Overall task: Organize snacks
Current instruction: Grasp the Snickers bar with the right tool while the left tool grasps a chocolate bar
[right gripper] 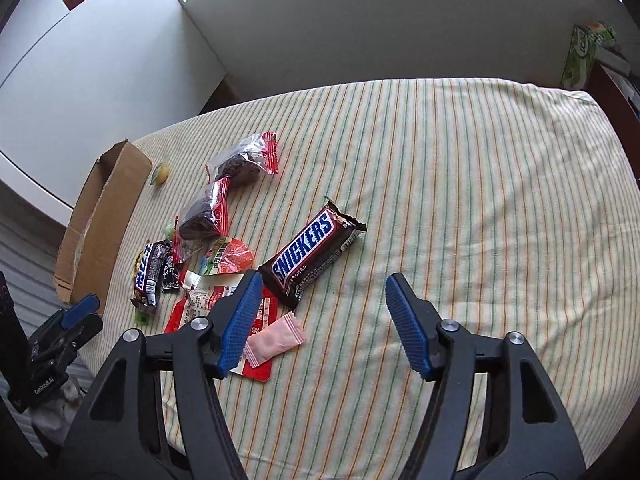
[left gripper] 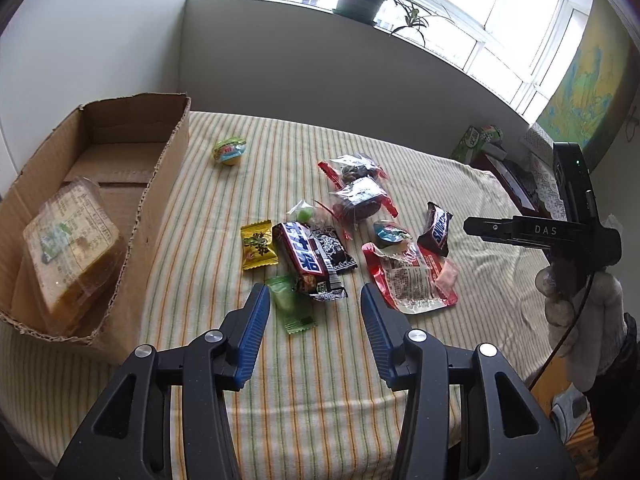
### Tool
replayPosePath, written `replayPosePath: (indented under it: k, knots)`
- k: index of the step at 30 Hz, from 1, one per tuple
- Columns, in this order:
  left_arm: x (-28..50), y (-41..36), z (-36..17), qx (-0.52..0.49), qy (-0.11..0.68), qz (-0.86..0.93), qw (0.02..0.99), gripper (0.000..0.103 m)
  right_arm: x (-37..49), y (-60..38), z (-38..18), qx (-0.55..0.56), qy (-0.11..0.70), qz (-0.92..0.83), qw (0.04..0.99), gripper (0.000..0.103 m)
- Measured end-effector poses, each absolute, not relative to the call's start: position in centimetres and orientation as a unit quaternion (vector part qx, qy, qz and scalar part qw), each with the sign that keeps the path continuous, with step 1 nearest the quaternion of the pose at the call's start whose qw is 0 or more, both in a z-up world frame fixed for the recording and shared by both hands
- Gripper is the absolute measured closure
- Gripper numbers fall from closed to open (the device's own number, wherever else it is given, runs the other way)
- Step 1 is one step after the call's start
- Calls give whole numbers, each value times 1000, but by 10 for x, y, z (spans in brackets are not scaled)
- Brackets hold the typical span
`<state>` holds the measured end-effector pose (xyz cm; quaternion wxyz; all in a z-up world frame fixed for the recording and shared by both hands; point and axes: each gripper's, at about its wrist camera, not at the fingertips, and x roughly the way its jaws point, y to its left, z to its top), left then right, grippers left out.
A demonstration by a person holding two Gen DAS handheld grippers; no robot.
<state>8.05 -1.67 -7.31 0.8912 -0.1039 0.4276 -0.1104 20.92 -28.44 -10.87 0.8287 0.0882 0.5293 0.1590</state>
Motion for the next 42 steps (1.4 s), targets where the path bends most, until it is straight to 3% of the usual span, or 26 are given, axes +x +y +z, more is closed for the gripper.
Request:
replayPosePath:
  k: [11,26,30,33,42]
  knots:
    - [111,-27,-86,-94,446,-113,883,57,237,-265,-131,87,552,163,814,44]
    - [141,-45,-109,-53,470,-97,876,60,243,-223,-140,-20,541,156,826,50]
    - [140,-43,-109,-52,468,-96,877,65,241,-222,-140,-36,540,158,826,57]
    - [140,-41,-109,-53,466,-95,878,69,240,-227,-140,-35,543,158,824,69]
    - [138,-36,-109,-72,460,-98,879,73,234,-248,-139,-15,541,154,827,72]
